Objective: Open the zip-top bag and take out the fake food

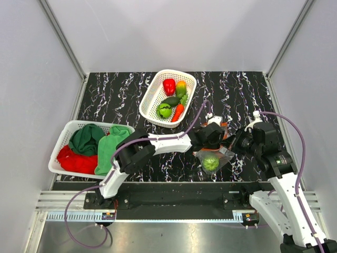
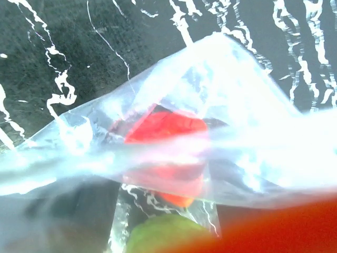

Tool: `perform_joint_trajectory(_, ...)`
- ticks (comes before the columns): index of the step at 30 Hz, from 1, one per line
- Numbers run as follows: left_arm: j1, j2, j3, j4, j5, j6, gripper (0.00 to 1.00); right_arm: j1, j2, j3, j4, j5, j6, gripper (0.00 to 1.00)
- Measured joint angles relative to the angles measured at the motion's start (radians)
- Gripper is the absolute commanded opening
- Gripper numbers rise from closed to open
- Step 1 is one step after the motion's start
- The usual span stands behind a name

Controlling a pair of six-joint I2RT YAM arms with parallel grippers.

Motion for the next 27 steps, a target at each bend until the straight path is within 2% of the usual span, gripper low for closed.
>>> perform_joint_trajectory(3,0.0,0.023,0.005,0.0,0.001,-0.003,0.66,0.0,-0.003,0.0,-0.007,0.0,-0.003,0.0)
perform_joint_trajectory(6,0.002,0.032,0.006,0.004,0.005,-0.009,0.49,0.0,-0.007,0.0,-0.011,0.0,-0.005,0.0)
perform_joint_trajectory(9,0.003,0.032,0.007,0.006,0.002,0.004,0.23,0.0,-0.009,0.0,-0.014,0.0,-0.006,0.0)
perform_joint_trajectory(11,0.003,0.029,0.005,0.005,-0.005,0.017,0.11,0.0,-0.01,0.0,-0.016,0.003,-0.01,0.0)
perform_joint_trajectory(12,0.003,0.024,0.001,0.004,-0.008,0.03,0.08,0.0,-0.011,0.0,-0.018,0.01,-0.012,0.0)
perform_joint_trajectory(17,0.003,-0.072,-0.048,-0.027,-0.026,0.1,0.0,0.0,-0.01,0.0,-0.024,0.028,-0.024,0.0)
perform_joint_trajectory(27,-0.002,-0.323,-0.058,-0.033,0.015,0.263,0.0,0.0,0.0,0.0,-0.026,0.082,-0.054,0.0)
